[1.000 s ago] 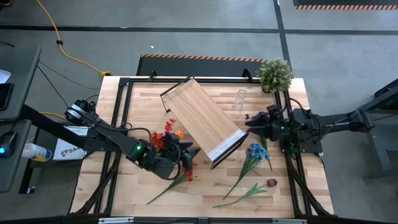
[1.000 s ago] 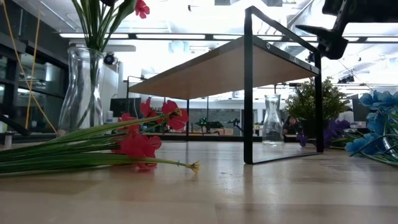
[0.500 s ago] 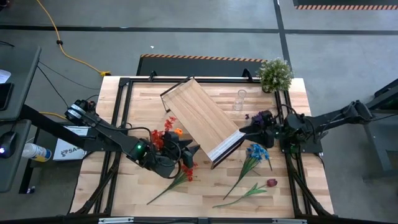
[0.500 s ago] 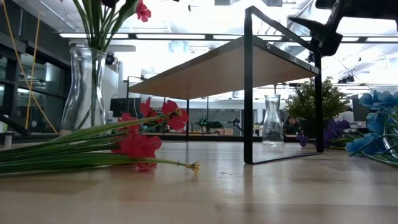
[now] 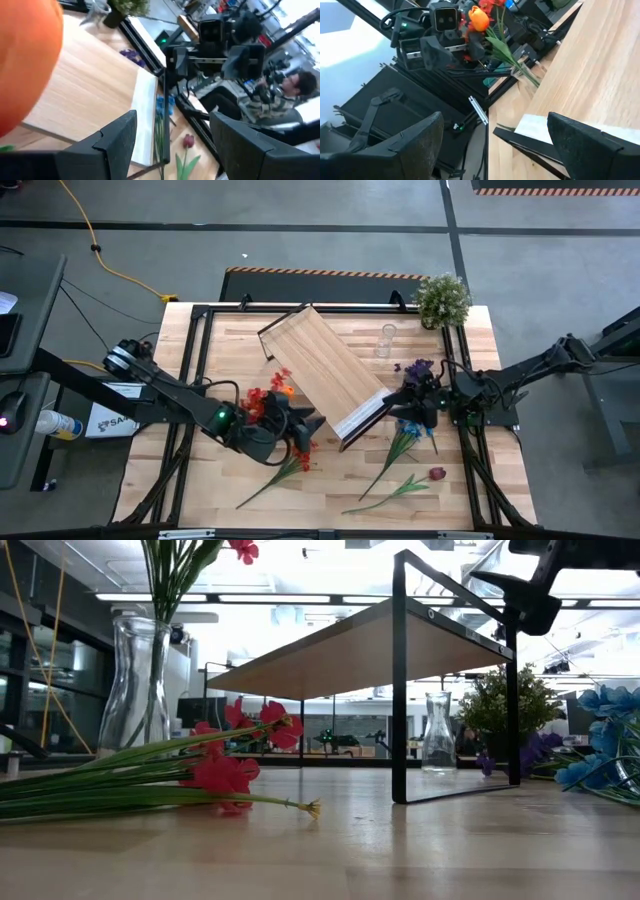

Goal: Pick and place flowers into a vace then onto a shelf
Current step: Put the red flowers into the bottom transparent vase

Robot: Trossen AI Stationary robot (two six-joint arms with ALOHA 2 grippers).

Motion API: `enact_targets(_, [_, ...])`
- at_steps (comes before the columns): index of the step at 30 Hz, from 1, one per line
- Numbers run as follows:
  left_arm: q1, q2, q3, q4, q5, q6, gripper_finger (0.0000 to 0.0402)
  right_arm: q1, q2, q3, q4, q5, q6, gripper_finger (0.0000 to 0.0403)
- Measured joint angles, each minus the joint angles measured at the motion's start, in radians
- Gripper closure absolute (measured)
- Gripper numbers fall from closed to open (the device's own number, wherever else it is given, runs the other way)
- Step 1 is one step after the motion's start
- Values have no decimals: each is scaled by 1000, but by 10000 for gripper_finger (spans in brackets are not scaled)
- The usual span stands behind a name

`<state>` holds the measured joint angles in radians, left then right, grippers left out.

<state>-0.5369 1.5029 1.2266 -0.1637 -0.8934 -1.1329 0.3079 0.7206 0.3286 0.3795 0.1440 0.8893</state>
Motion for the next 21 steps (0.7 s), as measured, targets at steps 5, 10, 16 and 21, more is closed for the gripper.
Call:
enact_targets(5, [0, -15, 0, -3, 76, 3, 119, 20, -2, 0, 0, -23, 1, 59])
enact_targets(10, [0, -22, 0, -12, 198, 4, 119, 53, -2, 0, 1, -46, 1, 59])
enact_targets(16, [0, -32, 0, -16, 298, 20, 119, 84, -2, 0, 4, -45, 1, 59])
enact_targets(21, [-4, -50, 1, -26, 336, 30, 119, 97, -2, 0, 4, -44, 1, 59])
